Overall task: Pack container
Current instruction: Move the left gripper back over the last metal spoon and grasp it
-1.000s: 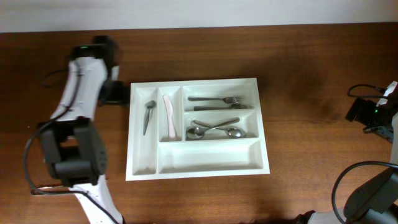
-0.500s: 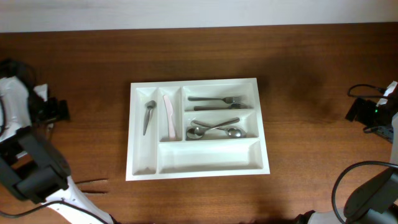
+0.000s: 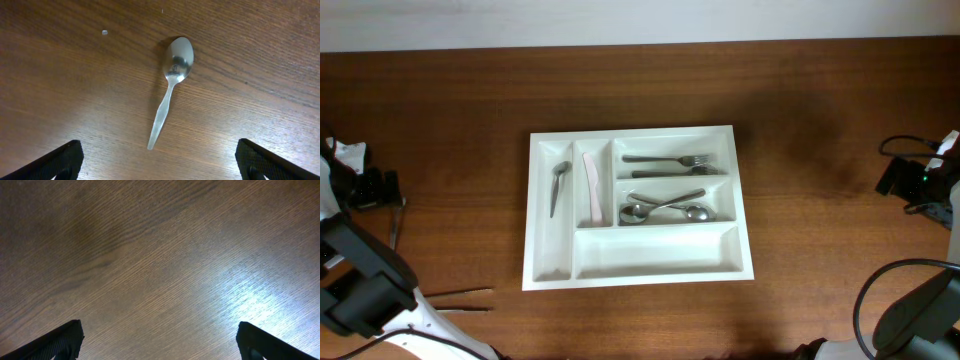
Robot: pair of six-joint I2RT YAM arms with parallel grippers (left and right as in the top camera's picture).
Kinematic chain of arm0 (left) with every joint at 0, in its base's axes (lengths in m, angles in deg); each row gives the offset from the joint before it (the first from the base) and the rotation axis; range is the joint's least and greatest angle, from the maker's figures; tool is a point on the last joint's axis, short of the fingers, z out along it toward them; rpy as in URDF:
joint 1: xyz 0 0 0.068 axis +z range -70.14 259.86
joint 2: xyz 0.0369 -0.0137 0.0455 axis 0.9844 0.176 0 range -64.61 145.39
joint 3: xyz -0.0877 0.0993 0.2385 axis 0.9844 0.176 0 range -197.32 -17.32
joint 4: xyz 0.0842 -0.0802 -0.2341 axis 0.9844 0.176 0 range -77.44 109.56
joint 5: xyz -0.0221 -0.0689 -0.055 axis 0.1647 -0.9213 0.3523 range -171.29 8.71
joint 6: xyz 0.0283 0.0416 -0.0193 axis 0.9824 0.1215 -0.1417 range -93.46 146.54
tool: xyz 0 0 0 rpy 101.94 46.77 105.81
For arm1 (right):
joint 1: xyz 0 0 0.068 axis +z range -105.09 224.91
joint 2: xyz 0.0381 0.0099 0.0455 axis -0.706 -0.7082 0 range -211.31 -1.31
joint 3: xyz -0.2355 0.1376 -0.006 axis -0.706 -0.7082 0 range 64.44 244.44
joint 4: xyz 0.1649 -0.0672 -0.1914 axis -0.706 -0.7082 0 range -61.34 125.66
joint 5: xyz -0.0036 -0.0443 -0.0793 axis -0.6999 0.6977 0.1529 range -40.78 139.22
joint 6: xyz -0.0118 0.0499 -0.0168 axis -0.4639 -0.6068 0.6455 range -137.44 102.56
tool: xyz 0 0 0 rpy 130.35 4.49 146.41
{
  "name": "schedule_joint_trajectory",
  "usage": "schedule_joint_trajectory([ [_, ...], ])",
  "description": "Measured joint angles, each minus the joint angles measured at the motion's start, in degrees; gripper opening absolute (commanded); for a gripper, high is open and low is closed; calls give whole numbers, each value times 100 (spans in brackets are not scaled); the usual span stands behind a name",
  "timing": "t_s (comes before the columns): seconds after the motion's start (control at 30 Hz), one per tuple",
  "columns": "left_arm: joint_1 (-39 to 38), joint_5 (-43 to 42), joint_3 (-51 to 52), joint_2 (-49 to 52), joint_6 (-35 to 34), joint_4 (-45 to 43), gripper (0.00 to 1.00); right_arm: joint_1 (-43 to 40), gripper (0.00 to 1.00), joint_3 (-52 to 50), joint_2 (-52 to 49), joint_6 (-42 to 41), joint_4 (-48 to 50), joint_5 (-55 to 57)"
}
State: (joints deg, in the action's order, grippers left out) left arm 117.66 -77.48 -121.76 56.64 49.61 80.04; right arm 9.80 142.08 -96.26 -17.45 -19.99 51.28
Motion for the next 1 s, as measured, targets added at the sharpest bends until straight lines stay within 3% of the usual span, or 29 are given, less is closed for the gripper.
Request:
schedule_joint_trajectory([
  [0.33, 0, 7, 507, 11, 505, -597, 99, 0, 99, 0, 2, -2, 0, 0],
  [1.0, 0, -4, 1410, 20, 568, -1036, 99, 0, 99, 0, 0, -2, 0, 0],
])
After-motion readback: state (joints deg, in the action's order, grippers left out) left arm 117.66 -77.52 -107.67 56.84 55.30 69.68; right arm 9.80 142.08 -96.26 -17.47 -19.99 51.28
